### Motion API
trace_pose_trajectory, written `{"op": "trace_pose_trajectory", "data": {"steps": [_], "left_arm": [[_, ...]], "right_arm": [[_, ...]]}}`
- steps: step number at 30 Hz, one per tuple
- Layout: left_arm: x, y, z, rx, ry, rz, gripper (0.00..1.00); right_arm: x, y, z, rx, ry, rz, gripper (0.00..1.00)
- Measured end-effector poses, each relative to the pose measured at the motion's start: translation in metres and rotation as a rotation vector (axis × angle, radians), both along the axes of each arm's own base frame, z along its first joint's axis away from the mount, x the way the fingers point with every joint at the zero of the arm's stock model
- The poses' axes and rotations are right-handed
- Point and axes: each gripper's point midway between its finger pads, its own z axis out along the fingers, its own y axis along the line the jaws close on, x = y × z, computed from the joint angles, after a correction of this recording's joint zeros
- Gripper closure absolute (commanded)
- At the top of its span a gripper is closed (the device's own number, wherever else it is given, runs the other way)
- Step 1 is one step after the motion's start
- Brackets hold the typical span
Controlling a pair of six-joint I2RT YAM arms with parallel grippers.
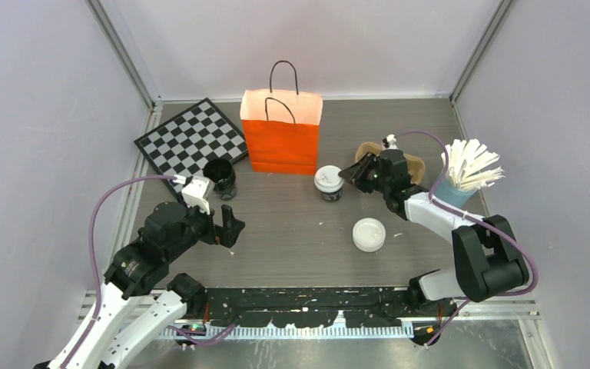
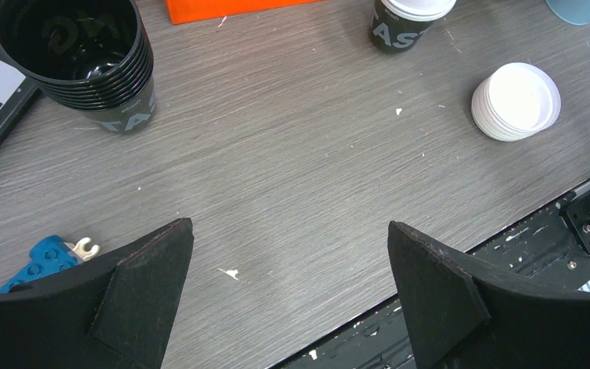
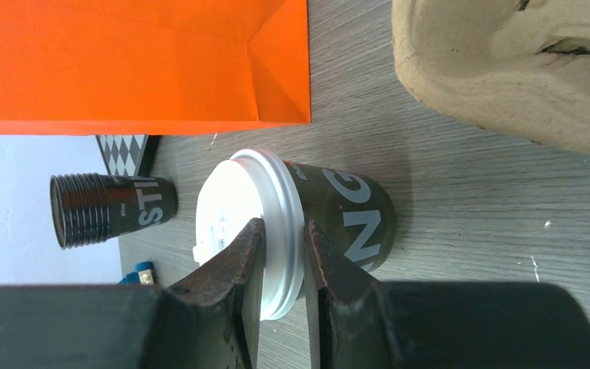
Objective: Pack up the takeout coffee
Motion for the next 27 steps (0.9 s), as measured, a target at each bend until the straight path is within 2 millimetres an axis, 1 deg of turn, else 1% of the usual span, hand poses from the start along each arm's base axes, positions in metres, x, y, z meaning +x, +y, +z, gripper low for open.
{"op": "trace_pose_trajectory", "data": {"steps": [2, 5, 10, 13, 16, 19, 24, 27], "left_arm": [[0.000, 0.000, 0.000, 0.000, 0.001, 0.000, 0.00], [0.000, 0.000, -0.001, 0.003, 0.004, 0.000, 0.00], [0.001, 0.000, -0.002, 0.006, 0.007, 0.003, 0.00], [0.002, 0.000, -0.003, 0.013, 0.012, 0.008, 0.00], [0.004, 0.001, -0.005, 0.022, 0.020, 0.016, 0.00], [0.008, 0.003, -0.009, 0.038, 0.033, 0.036, 0.00], [0.021, 0.014, -0.025, 0.137, 0.112, 0.125, 0.00], [0.035, 0.017, -0.026, 0.183, 0.167, 0.186, 0.03]], "right_arm": [[0.001, -0.001, -0.001, 0.007, 0.002, -0.003, 0.73], [0.002, -0.003, -0.002, 0.007, 0.003, -0.007, 0.65], [0.001, -0.005, -0.005, 0.000, 0.017, -0.013, 0.49], [-0.002, -0.008, -0.008, -0.016, 0.032, -0.021, 0.42], [-0.006, -0.013, -0.004, -0.034, 0.033, -0.032, 0.40], [-0.011, -0.018, 0.004, -0.054, 0.025, -0.040, 0.39], [-0.022, -0.024, 0.026, -0.092, 0.012, -0.034, 0.38], [-0.033, -0.023, 0.041, -0.118, -0.018, -0.014, 0.38]]}}
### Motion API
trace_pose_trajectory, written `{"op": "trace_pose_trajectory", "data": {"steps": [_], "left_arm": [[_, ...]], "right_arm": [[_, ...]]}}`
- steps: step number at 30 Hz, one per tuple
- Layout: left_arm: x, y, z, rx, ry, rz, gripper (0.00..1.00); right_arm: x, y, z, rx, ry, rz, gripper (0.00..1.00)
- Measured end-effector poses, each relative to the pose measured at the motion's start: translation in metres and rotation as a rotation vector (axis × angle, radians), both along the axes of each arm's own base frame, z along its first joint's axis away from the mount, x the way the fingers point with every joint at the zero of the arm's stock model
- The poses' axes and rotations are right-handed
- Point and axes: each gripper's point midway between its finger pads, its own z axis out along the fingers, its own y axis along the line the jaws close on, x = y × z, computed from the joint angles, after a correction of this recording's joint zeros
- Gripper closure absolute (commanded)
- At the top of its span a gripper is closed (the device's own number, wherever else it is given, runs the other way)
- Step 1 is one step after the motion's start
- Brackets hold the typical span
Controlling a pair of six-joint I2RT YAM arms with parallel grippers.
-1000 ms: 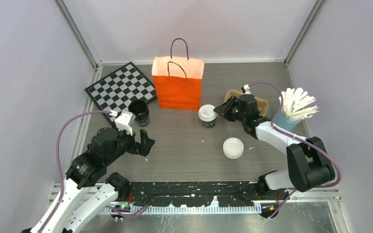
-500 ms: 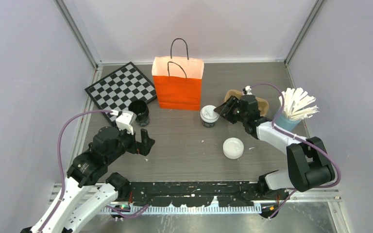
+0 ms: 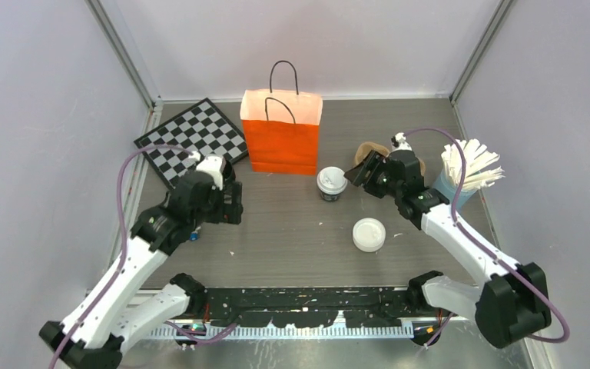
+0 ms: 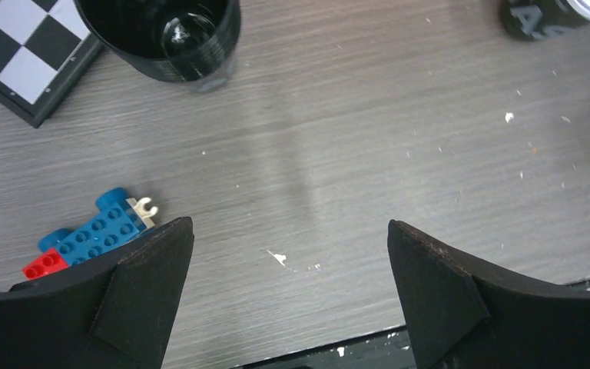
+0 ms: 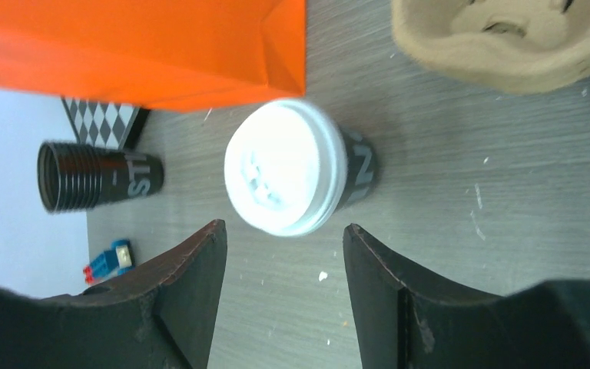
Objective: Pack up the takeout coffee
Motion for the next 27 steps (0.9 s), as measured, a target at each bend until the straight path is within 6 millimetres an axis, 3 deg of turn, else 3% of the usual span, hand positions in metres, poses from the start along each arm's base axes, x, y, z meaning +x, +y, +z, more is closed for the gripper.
{"op": "trace_pose_trajectory", "data": {"steps": [6, 9, 13, 18, 27], "left_arm": [[0.050, 0.017, 0.015, -0.016, 0.035, 0.174, 0.19], [0.073, 0.038, 0.020, -0.068, 0.035, 0.278, 0.33], [0.103, 0.066, 0.012, -0.168, 0.066, 0.384, 0.53], [0.130, 0.093, -0.004, -0.276, 0.105, 0.469, 0.58], [0.149, 0.085, -0.017, -0.330, 0.131, 0.417, 0.64]], "right_arm": [[-0.044, 0.026, 0.022, -0.068, -0.073, 0.140, 0.38], [-0.057, 0.035, 0.031, -0.091, -0.121, 0.187, 0.38], [-0.064, 0.030, 0.033, -0.111, -0.162, 0.186, 0.38], [-0.066, 0.022, 0.030, -0.138, -0.175, 0.175, 0.38], [-0.067, 0.021, 0.034, -0.146, -0.195, 0.184, 0.38]]}}
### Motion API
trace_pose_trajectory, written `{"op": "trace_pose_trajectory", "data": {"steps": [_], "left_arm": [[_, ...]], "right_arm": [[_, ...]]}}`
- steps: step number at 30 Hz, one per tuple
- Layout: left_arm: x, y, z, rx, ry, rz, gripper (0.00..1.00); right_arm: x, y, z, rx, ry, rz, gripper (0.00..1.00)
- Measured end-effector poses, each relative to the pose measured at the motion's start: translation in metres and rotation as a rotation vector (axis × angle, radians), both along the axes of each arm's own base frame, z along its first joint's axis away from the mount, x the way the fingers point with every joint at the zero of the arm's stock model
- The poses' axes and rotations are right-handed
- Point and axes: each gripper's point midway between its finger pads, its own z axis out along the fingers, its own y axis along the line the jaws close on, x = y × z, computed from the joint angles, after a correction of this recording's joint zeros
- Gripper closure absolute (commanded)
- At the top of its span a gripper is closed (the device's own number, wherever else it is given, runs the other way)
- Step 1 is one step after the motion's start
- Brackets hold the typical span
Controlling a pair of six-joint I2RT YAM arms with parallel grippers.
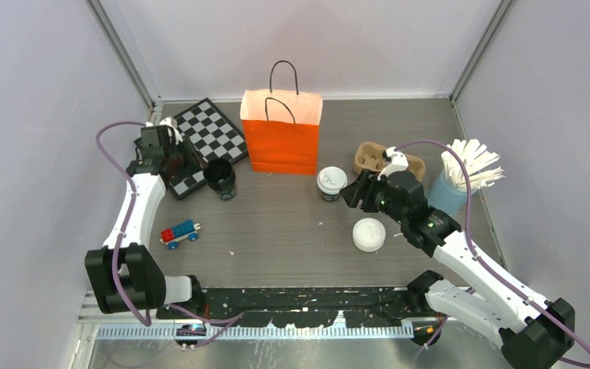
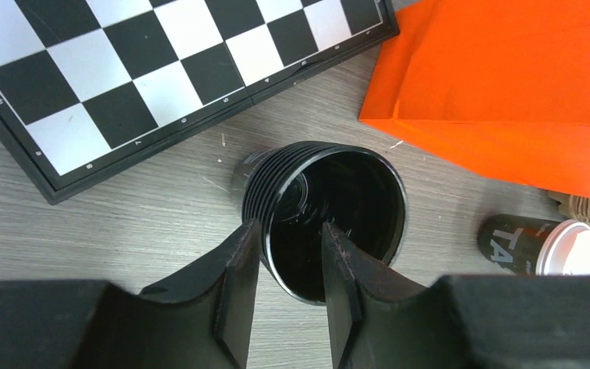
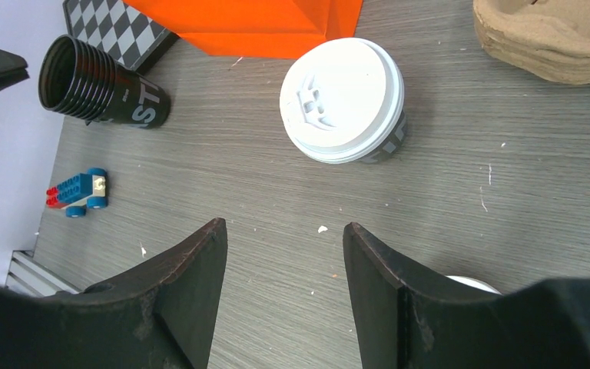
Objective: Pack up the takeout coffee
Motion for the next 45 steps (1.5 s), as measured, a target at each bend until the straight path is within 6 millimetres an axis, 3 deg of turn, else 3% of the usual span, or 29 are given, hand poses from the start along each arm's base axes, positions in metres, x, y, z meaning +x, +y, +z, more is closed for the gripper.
{"op": "trace_pose_trajectory", "data": {"steps": [5, 21, 25, 30, 41, 45], "left_arm": [[0.003, -0.001, -0.017, -0.011, 0.049, -0.014, 0.67], [0.004, 0.000, -0.024, 0.016, 0.062, -0.045, 0.78], [0.005, 0.000, -0.025, 0.015, 0.067, -0.049, 0.85], [0.004, -0.001, -0.025, 0.015, 0.070, -0.063, 1.00], [0.003, -0.007, -0.012, -0.001, 0.065, -0.100, 1.00], [0.004, -0.008, -0.006, -0.005, 0.062, -0.101, 0.94]], "right_arm": [[0.000, 0.000, -0.001, -0.002, 0.003, 0.001, 0.38], [0.000, 0.001, -0.007, -0.014, 0.018, 0.005, 0.38], [0.000, 0.001, -0.009, -0.018, 0.025, 0.005, 0.39], [0.000, 0.001, -0.009, -0.020, 0.024, 0.006, 0.39], [0.000, 0.000, -0.009, -0.024, 0.022, 0.008, 0.38], [0.000, 0.000, -0.009, -0.024, 0.022, 0.008, 0.38]]}}
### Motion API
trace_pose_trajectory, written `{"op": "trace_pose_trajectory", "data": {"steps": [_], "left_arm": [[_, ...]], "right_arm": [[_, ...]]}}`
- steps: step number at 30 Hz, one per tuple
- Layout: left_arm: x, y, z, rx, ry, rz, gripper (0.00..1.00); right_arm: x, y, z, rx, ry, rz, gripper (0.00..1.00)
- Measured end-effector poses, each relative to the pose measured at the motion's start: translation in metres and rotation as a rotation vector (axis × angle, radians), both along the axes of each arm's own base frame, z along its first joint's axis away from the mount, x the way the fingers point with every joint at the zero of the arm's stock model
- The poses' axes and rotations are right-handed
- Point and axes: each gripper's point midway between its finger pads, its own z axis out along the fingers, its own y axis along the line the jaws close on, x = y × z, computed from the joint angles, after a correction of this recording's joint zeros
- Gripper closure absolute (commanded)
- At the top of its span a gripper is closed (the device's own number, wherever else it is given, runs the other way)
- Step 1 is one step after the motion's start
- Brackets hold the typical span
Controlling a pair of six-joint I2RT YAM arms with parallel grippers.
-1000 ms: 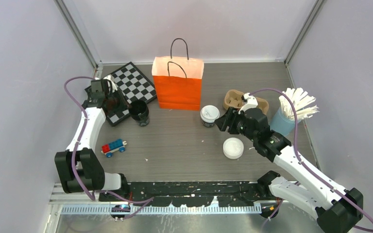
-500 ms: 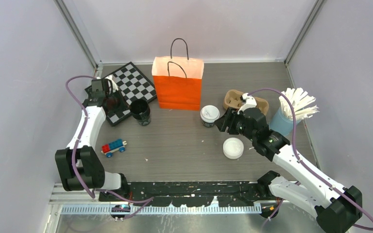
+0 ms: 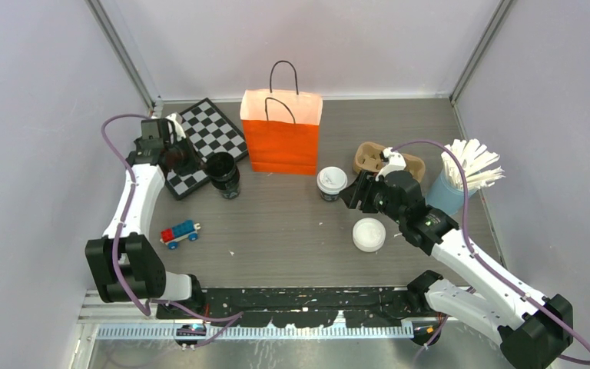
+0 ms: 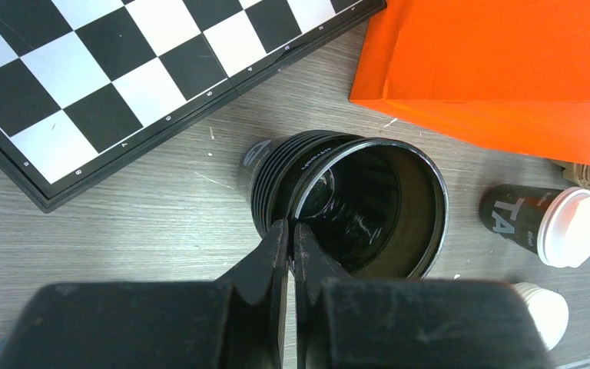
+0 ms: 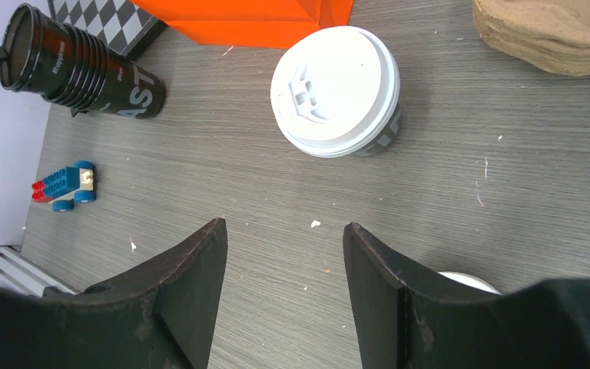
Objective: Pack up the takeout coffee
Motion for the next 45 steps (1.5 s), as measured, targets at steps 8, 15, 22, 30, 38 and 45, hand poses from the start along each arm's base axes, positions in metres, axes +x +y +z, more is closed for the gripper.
{"op": "trace_pose_trajectory", "data": {"steps": [8, 15, 22, 30, 38, 45], "left_arm": [[-0.004, 0.000, 0.002, 0.004, 0.024, -0.002, 0.85], [-0.006, 0.000, -0.008, -0.002, 0.069, -0.002, 0.93], [-0.004, 0.000, -0.018, -0.005, 0.102, -0.005, 0.79], [-0.004, 0.001, -0.020, 0.009, 0.108, -0.018, 0.78], [0.001, 0.002, -0.025, 0.014, 0.120, -0.032, 0.86], [0.001, 0.001, -0.026, 0.013, 0.128, -0.043, 1.00]], "right_arm": [[0.000, 0.000, 0.000, 0.000, 0.000, 0.000, 0.38], [0.000, 0.000, 0.000, 0.000, 0.000, 0.000, 0.38], [0.000, 0.000, 0.000, -0.001, 0.000, 0.000, 0.38], [0.000, 0.000, 0.000, -0.003, -0.002, 0.002, 0.39], [0.000, 0.000, 0.000, -0.003, -0.002, 0.002, 0.39], [0.000, 0.000, 0.000, -0.003, -0.001, 0.002, 0.38]]}}
